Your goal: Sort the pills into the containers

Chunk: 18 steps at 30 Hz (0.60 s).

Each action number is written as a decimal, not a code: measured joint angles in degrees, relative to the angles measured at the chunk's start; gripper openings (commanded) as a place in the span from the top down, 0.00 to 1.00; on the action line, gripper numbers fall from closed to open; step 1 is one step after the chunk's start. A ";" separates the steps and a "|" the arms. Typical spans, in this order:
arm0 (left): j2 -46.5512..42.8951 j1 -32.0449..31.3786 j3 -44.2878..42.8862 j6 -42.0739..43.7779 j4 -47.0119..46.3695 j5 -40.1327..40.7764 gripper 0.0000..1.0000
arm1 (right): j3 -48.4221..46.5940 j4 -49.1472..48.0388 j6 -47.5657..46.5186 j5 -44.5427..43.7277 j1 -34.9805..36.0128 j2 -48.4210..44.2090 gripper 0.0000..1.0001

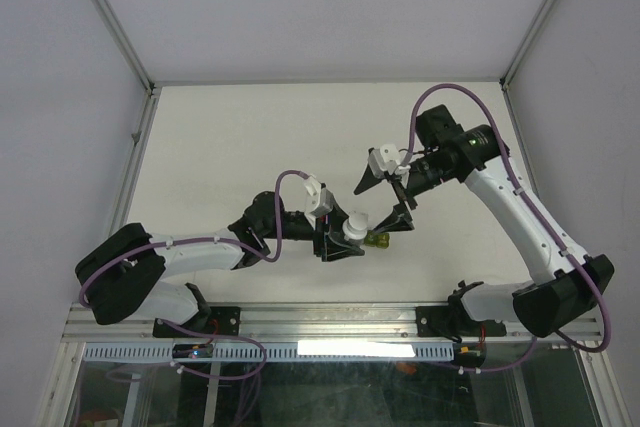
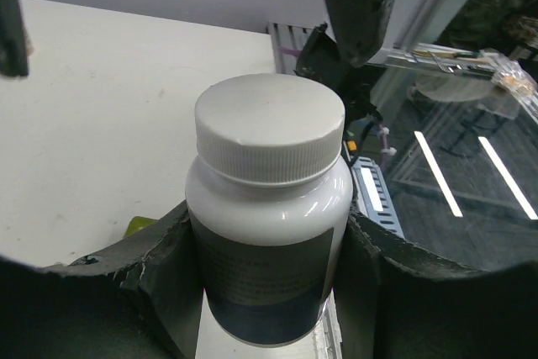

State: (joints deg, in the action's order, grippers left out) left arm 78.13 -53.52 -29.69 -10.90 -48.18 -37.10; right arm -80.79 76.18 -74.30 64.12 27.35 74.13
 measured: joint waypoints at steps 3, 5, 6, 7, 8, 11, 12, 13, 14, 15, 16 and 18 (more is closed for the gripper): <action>1.01 0.00 -0.76 -0.55 -0.35 -2.64 1.00 | 0.83 -0.44 -0.15 0.50 1.31 1.16 0.16; 1.60 0.00 -1.22 -0.74 -0.35 -3.78 1.00 | 1.81 -1.22 0.68 0.61 2.75 1.25 0.19; 1.81 0.00 -1.36 -0.83 -0.33 -4.09 1.00 | 2.21 -1.55 1.09 0.63 3.43 1.25 0.21; 1.99 0.00 -1.46 -0.94 -0.35 -4.39 1.00 | 2.67 -2.01 1.49 0.63 4.24 1.27 0.23; 2.14 0.00 -1.62 -1.11 -0.35 -4.83 1.00 | 2.99 -2.23 1.86 0.61 4.81 1.27 0.26; 2.19 0.00 -1.75 -1.36 -0.35 -5.27 1.00 | 3.85 -2.82 2.69 0.44 5.92 1.27 0.35; 2.19 0.00 -1.79 -1.42 -0.35 -5.27 1.00 | 4.02 -3.08 2.95 0.28 6.10 1.27 0.37; 2.19 0.00 -1.79 -1.51 -0.35 -5.31 1.00 | 4.07 -3.19 3.30 0.15 6.14 1.27 0.39; 2.19 0.00 -1.81 -1.51 -0.35 -5.31 1.00 | 4.15 -3.45 3.58 0.09 6.14 1.27 0.42; 2.19 0.00 -1.84 -1.55 -0.33 -5.31 1.00 | 4.22 -3.67 3.76 -0.07 6.14 1.27 0.45; 2.19 0.00 -1.86 -1.55 -0.35 -5.31 1.00 | 4.33 -3.96 4.11 -0.26 6.14 1.27 0.48; 2.19 0.00 -1.95 -1.60 -0.33 -5.31 1.00 | 4.42 -4.33 4.57 -0.39 6.14 1.27 0.53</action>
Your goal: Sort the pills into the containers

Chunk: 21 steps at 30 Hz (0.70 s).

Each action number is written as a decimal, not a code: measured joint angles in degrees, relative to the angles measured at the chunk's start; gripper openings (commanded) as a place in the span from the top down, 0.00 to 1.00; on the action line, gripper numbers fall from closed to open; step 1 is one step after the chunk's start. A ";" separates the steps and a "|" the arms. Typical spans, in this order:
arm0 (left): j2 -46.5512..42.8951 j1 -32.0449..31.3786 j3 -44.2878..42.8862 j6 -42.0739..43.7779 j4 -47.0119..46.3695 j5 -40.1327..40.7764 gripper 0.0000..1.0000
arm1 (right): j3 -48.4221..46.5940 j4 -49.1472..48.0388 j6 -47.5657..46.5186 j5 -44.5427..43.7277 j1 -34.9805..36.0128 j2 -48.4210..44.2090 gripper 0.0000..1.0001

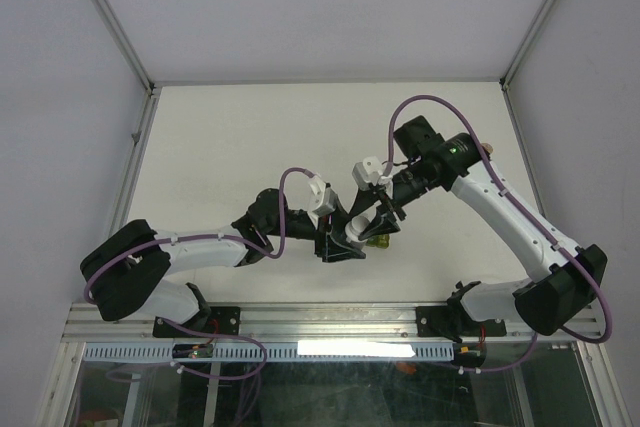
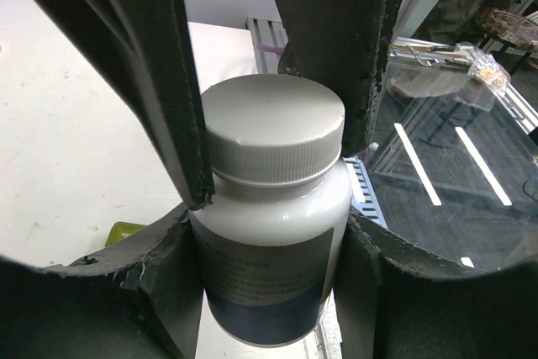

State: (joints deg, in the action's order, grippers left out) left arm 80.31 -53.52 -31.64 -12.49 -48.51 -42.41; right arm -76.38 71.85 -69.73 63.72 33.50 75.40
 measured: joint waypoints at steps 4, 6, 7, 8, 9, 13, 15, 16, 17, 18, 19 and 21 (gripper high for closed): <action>0.02 0.35 0.00 -0.04 0.15 0.02 1.00 | 0.28 -0.63 1.20 -0.07 0.00 -0.07 0.64; 0.02 0.35 0.00 -0.09 0.15 0.02 1.00 | 0.59 -1.42 2.05 -0.07 0.00 -0.28 0.73; 0.02 0.37 0.00 -0.09 0.22 0.04 1.00 | 0.87 -1.97 2.64 -0.07 0.00 -0.46 0.77; 0.02 0.37 0.00 -0.09 0.37 0.15 1.00 | 1.22 -2.67 3.50 -0.24 0.00 -0.74 0.80; 0.02 0.37 0.00 -0.09 0.48 0.42 1.00 | 1.55 -3.32 4.48 -0.46 0.00 -1.03 0.84; -0.15 0.28 0.09 0.09 0.96 3.76 1.00 | 2.78 -7.21 9.84 -2.19 0.00 -2.25 0.94; -0.72 0.15 0.33 0.63 1.92 6.99 1.00 | 3.52 -10.75 14.03 -3.58 -0.02 -2.62 0.96; -1.14 0.02 0.48 0.96 2.62 8.83 1.00 | 3.87 -12.55 16.13 -4.42 -0.02 -2.64 0.97; -1.55 -0.15 0.66 1.27 3.32 10.78 1.00 | 4.13 -13.90 17.77 -5.01 -0.02 -2.60 0.97; -1.95 -0.22 0.72 1.60 4.17 12.46 1.00 | 4.44 -15.32 19.41 -5.62 -0.02 -2.54 0.97; -2.14 -0.28 0.74 1.84 4.66 13.64 1.00 | 4.52 -16.26 20.55 -6.10 -0.02 -2.45 0.97; -2.36 -0.44 0.74 2.34 5.46 15.80 1.00 | 4.63 -17.79 22.49 -6.73 -0.02 -2.08 0.92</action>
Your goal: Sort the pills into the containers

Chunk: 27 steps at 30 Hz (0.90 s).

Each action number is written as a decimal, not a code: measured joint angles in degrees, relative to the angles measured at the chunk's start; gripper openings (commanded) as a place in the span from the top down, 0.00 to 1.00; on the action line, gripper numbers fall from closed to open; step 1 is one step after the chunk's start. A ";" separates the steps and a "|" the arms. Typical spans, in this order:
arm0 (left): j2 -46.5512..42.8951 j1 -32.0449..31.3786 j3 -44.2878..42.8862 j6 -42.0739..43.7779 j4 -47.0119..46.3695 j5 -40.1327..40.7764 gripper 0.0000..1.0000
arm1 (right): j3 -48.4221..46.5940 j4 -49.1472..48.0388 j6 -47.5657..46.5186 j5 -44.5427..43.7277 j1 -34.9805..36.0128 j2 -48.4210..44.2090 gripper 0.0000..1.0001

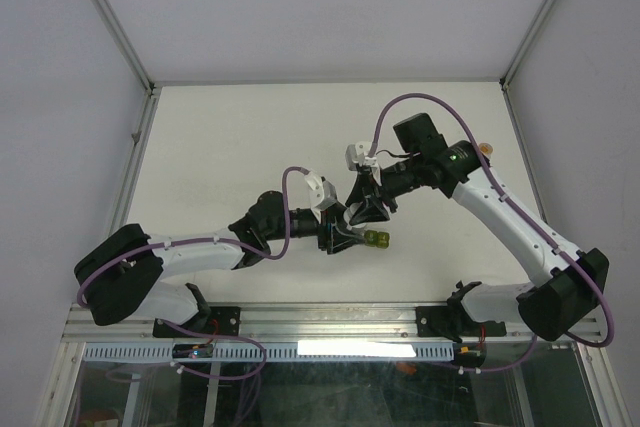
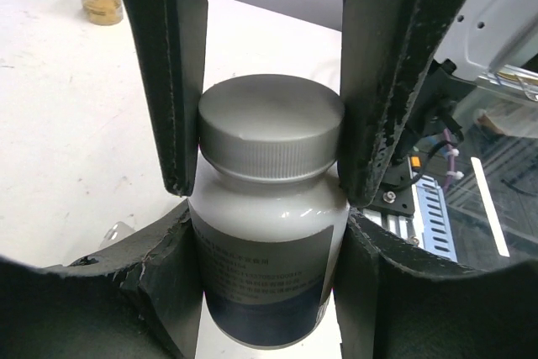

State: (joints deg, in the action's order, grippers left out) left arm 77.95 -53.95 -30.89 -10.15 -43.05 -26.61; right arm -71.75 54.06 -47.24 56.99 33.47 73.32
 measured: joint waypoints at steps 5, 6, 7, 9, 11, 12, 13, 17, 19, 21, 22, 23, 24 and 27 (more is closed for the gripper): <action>-0.02 0.00 0.00 0.42 0.57 2.03 1.00 | 0.04 -1.81 2.80 -0.92 -0.33 0.57 0.29; -0.02 0.04 0.00 0.35 0.28 2.62 1.00 | 0.02 -1.62 3.17 -1.33 -0.68 0.59 0.27; -0.09 0.07 0.00 0.35 -0.35 2.99 1.00 | 0.02 -1.36 3.72 -1.44 -0.92 0.59 0.26; -0.22 0.07 0.00 0.35 -1.14 3.74 1.00 | 0.02 -1.16 4.07 -1.46 -2.08 0.59 0.26; -0.33 0.20 0.00 0.35 -1.88 3.93 1.00 | 0.00 -1.05 4.37 -1.38 -3.41 0.59 0.26; -0.35 0.35 0.00 0.35 -2.12 3.96 1.00 | 0.00 -0.98 4.52 -1.33 -3.89 0.59 0.26; -0.35 0.39 0.00 0.35 -2.40 3.96 1.00 | 0.00 -0.96 4.72 -1.27 -4.37 0.57 0.26; -0.35 0.39 0.00 0.33 -2.75 3.96 1.00 | 0.00 -0.94 5.27 -0.81 -4.90 0.55 0.28; -0.35 0.39 0.00 0.33 -2.95 3.93 1.00 | 0.00 -0.96 5.57 -0.50 -4.90 0.50 0.28; -0.35 0.39 0.00 0.31 -2.97 3.93 1.00 | 0.00 -0.98 5.86 0.02 -4.90 0.44 0.28; -0.35 0.39 0.00 0.31 -2.99 3.93 1.00 | 0.00 -1.03 6.03 0.37 -4.90 0.44 0.28; -0.35 0.39 0.00 0.28 -2.99 3.93 1.00 | 0.00 -1.05 6.25 0.76 -4.90 0.42 0.28; -0.35 0.39 0.00 0.28 -2.99 3.93 1.00 | 0.00 -1.07 6.45 1.03 -4.90 0.42 0.28; -0.35 0.39 0.00 0.28 -2.97 3.91 1.00 | 0.00 -1.07 6.73 1.57 -4.90 0.42 0.29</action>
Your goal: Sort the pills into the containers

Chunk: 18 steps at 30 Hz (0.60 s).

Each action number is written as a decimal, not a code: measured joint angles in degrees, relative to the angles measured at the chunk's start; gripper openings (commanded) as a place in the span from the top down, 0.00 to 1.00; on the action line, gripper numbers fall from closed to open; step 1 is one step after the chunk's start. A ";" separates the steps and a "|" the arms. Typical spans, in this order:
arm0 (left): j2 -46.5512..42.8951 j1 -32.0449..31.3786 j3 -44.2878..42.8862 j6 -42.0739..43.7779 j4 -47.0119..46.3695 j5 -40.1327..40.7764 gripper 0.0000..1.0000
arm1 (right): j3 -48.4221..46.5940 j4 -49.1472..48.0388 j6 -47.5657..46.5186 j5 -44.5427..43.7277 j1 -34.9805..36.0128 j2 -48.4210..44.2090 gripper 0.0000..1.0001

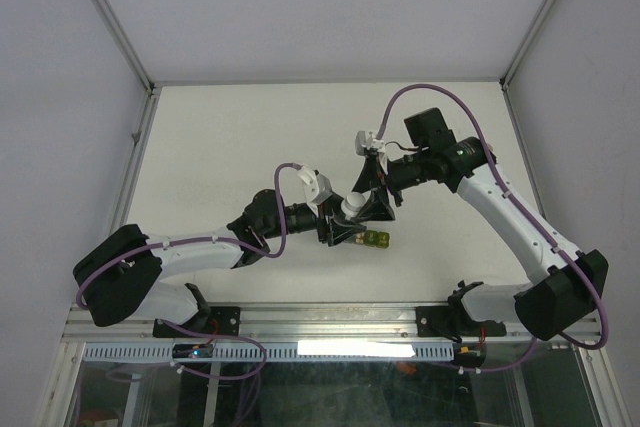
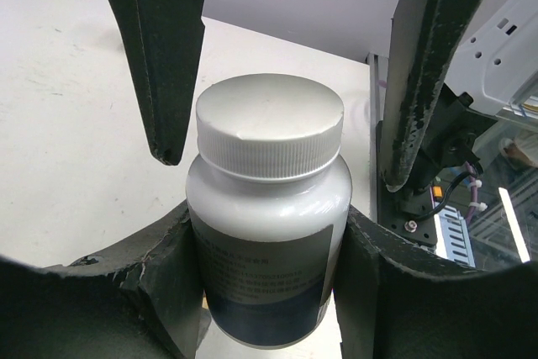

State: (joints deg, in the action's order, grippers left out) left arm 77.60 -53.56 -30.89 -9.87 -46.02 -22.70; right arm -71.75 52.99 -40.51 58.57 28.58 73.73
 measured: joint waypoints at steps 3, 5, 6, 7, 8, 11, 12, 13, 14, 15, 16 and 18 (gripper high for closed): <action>0.00 0.00 -0.02 0.00 0.04 -0.07 1.00 | 0.00 0.00 0.17 0.46 0.00 -0.02 0.31; 0.00 0.00 -0.02 -0.02 0.09 -0.20 1.00 | 0.00 0.00 0.20 0.63 0.00 -0.07 0.35; 0.00 0.00 -0.04 -0.02 0.11 -0.26 1.00 | 0.00 -0.02 0.20 0.66 0.00 -0.09 0.38; 0.00 0.00 -0.04 -0.02 0.13 -0.33 1.00 | 0.00 -0.07 0.20 0.68 0.00 -0.13 0.41; 0.00 0.00 -0.07 -0.02 0.13 -0.37 1.00 | 0.00 -0.07 0.31 0.70 0.00 -0.17 0.44; 0.02 0.00 -0.20 -0.13 0.15 -0.66 1.00 | 0.00 -0.46 0.57 0.70 -0.02 -0.28 0.54; 0.02 0.00 -0.24 -0.15 0.31 -0.83 1.00 | 0.00 -0.44 0.66 0.72 -0.07 -0.35 0.60; 0.02 0.00 -0.24 -0.15 0.46 -1.01 1.00 | 0.00 -0.46 0.81 0.68 -0.13 -0.39 0.70; 0.02 0.00 -0.24 -0.17 0.96 -1.40 0.96 | 0.00 -0.55 0.98 0.90 -0.22 -0.44 0.77; 0.13 0.04 -0.31 -0.68 1.14 -1.53 0.89 | 0.02 -0.68 1.03 0.63 -0.28 -0.59 0.83; 0.17 0.02 -0.35 -0.79 1.14 -1.53 0.81 | 0.02 -0.81 1.09 0.59 -0.33 -0.63 0.88; 0.17 0.02 -0.37 -1.01 1.07 -1.64 0.65 | 0.02 -0.87 1.01 0.59 -0.46 -0.72 0.96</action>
State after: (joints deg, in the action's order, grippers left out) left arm 77.78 -53.54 -31.27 -10.87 -44.95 -24.34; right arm -71.72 52.12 -39.51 59.16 28.12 73.01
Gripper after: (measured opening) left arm 0.520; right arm 0.268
